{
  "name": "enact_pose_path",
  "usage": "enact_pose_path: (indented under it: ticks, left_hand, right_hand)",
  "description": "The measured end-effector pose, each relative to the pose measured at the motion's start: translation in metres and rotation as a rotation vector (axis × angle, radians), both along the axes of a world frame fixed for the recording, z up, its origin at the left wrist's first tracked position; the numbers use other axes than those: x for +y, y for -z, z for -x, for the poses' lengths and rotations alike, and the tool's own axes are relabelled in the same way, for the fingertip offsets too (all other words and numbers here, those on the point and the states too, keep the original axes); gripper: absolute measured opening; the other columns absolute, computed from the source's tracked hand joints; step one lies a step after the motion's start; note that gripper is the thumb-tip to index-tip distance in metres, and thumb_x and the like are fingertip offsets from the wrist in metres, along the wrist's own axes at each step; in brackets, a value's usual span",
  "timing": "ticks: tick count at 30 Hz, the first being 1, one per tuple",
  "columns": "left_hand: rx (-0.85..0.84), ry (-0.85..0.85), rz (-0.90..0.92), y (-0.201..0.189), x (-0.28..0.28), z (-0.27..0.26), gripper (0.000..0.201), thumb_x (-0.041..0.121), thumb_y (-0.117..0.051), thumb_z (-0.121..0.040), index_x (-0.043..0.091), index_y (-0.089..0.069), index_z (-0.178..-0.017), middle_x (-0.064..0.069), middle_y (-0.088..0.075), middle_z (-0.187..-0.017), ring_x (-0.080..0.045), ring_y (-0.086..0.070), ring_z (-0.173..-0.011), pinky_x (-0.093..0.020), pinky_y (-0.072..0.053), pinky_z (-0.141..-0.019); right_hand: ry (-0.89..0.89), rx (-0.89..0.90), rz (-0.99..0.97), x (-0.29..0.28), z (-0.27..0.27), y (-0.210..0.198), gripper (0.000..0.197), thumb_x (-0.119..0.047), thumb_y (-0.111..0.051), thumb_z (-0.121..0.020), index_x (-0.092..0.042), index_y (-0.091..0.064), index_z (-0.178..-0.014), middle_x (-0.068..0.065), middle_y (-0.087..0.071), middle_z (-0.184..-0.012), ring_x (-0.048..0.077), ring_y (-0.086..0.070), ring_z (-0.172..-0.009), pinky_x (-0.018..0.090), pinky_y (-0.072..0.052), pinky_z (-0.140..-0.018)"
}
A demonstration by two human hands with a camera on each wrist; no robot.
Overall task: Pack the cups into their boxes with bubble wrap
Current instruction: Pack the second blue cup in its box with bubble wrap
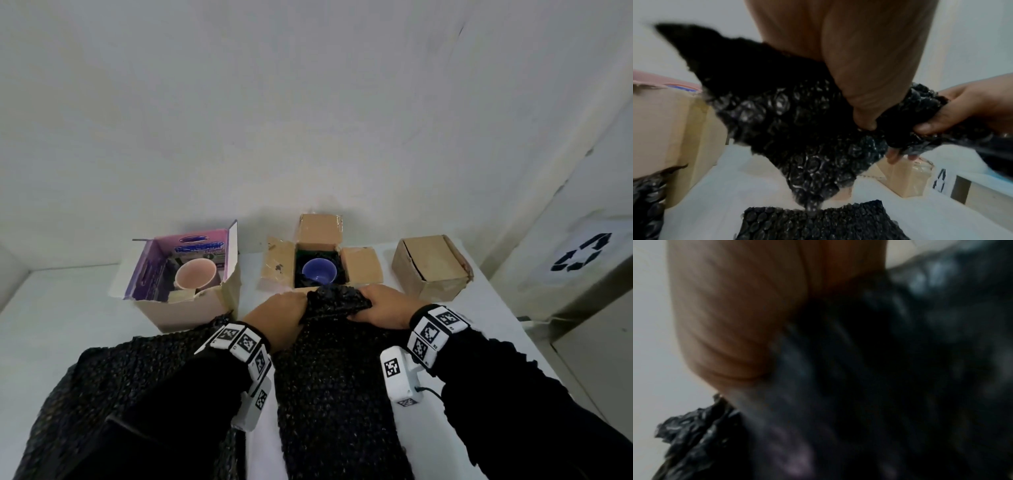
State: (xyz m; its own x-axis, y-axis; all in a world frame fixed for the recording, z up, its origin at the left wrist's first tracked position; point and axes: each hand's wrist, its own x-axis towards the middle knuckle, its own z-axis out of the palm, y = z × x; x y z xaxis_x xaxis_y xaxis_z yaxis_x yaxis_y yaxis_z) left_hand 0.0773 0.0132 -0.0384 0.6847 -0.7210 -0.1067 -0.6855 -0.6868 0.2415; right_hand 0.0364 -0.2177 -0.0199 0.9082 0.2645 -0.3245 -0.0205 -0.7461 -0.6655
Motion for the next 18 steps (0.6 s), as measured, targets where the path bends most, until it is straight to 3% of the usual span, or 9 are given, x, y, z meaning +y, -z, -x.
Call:
enact_pose_path:
  ticks: [2, 5, 7, 8, 10, 12, 13, 15, 18]
  left_hand:
    - [0.107, -0.08, 0.001, -0.001, 0.001, -0.003, 0.033, 0.018, -0.046, -0.095, 0.008, -0.045, -0.126, -0.019, -0.06, -0.11, -0.036, -0.058, -0.1, -0.044, -0.044, -0.088]
    - [0.144, -0.129, 0.07, -0.002, 0.003, -0.008, 0.039, 0.026, -0.047, -0.095, 0.011, -0.038, -0.13, -0.017, -0.062, -0.109, -0.034, -0.059, -0.101, -0.044, -0.046, -0.087]
    - [0.087, -0.135, 0.12, -0.002, 0.006, -0.013, 0.055, 0.056, -0.046, -0.089, 0.018, -0.04, -0.128, -0.008, -0.065, -0.106, -0.026, -0.062, -0.096, -0.042, -0.049, -0.081]
    - [0.058, -0.131, 0.143, -0.002, 0.008, -0.016, 0.068, 0.073, -0.037, -0.083, 0.021, -0.042, -0.127, -0.003, -0.065, -0.103, -0.022, -0.063, -0.092, -0.04, -0.051, -0.079]
    - [0.011, -0.156, 0.181, -0.004, 0.008, -0.023, 0.08, 0.085, -0.015, -0.078, 0.024, -0.05, -0.117, 0.001, -0.066, -0.096, -0.018, -0.063, -0.086, -0.039, -0.051, -0.076]
    - [-0.051, -0.233, 0.186, -0.008, 0.005, -0.037, 0.072, 0.075, -0.009, -0.085, 0.02, -0.054, -0.097, -0.001, -0.063, -0.085, -0.022, -0.061, -0.079, -0.038, -0.05, -0.07]
    - [-0.102, -0.264, 0.168, -0.009, 0.003, -0.046, 0.063, 0.068, -0.015, -0.09, 0.019, -0.053, -0.094, -0.003, -0.062, -0.084, -0.025, -0.061, -0.078, -0.037, -0.049, -0.067]
    - [-0.184, -0.291, 0.161, -0.011, -0.004, -0.063, 0.038, 0.048, -0.031, -0.098, 0.017, -0.052, -0.106, -0.005, -0.063, -0.091, -0.028, -0.062, -0.08, -0.035, -0.046, -0.063]
    - [-0.212, -0.294, 0.272, -0.015, -0.015, -0.082, 0.022, 0.028, -0.044, -0.096, 0.023, -0.042, -0.117, -0.002, -0.063, -0.093, -0.028, -0.061, -0.07, -0.034, -0.045, -0.055]
  right_hand:
    - [-0.012, -0.009, -0.072, 0.0, -0.002, 0.0, 0.017, -0.019, -0.063, -0.091, -0.025, -0.058, -0.106, -0.006, -0.065, -0.101, 0.007, -0.059, -0.094, 0.02, -0.041, -0.079]
    - [0.018, 0.006, -0.126, -0.001, -0.012, 0.002, 0.017, -0.017, -0.06, -0.093, -0.021, -0.059, -0.109, -0.007, -0.067, -0.096, -0.006, -0.06, -0.079, 0.012, -0.044, -0.076]
    - [0.071, 0.002, -0.16, -0.003, -0.021, 0.001, 0.032, -0.022, -0.066, -0.09, -0.019, -0.056, -0.12, -0.003, -0.067, -0.108, 0.002, -0.061, -0.095, 0.019, -0.045, -0.09]
    - [0.083, 0.016, -0.195, -0.005, -0.024, 0.0, 0.042, -0.028, -0.071, -0.087, -0.022, -0.053, -0.125, -0.005, -0.065, -0.114, 0.005, -0.06, -0.104, 0.023, -0.045, -0.096]
    - [0.106, 0.082, -0.324, -0.007, -0.032, -0.005, 0.055, -0.043, -0.071, -0.083, -0.028, -0.049, -0.131, -0.012, -0.062, -0.12, 0.004, -0.057, -0.113, 0.023, -0.042, -0.099]
    - [0.17, 0.097, -0.445, -0.007, -0.046, -0.005, 0.052, -0.054, -0.061, -0.087, -0.029, -0.05, -0.131, -0.012, -0.06, -0.126, 0.006, -0.055, -0.118, 0.027, -0.039, -0.103]
    - [0.194, 0.057, -0.417, -0.008, -0.054, -0.004, 0.043, -0.051, -0.054, -0.092, -0.025, -0.051, -0.126, -0.009, -0.06, -0.124, 0.01, -0.054, -0.118, 0.029, -0.038, -0.103]
    - [0.222, -0.102, -0.205, -0.011, -0.069, -0.004, 0.017, -0.029, -0.046, -0.098, -0.02, -0.046, -0.112, 0.003, -0.06, -0.106, 0.021, -0.057, -0.101, 0.031, -0.042, -0.086]
    - [0.236, -0.308, -0.071, -0.015, -0.09, 0.002, 0.024, -0.016, -0.05, -0.095, -0.026, -0.035, -0.11, 0.013, -0.062, -0.08, 0.028, -0.061, -0.069, 0.039, -0.048, -0.064]
